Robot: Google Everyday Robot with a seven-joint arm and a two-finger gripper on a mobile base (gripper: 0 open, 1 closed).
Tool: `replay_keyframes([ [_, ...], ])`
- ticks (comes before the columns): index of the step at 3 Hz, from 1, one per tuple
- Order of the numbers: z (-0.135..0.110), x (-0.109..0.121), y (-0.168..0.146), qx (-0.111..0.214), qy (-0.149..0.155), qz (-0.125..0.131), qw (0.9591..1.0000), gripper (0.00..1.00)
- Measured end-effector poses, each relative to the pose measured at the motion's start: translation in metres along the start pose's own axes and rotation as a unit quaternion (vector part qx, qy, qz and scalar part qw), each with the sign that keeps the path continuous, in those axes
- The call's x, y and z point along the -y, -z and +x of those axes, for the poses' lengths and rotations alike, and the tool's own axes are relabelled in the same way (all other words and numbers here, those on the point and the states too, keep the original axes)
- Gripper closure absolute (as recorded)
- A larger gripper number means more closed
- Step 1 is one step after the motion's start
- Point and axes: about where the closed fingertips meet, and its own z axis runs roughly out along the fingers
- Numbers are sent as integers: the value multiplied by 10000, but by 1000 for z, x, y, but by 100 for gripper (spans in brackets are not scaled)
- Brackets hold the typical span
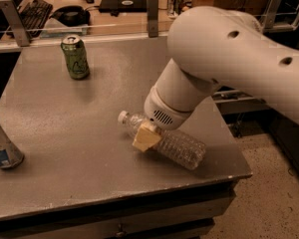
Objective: Pick water bottle
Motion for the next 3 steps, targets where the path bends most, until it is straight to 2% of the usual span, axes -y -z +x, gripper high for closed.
replay_keyframes([
  [1, -22, 25, 26, 613, 102, -29, 9981, 92],
  [2, -30, 55, 52, 1303, 144, -112, 9913, 100],
  [3, -37, 56, 58, 1452, 258, -140, 9890, 100],
])
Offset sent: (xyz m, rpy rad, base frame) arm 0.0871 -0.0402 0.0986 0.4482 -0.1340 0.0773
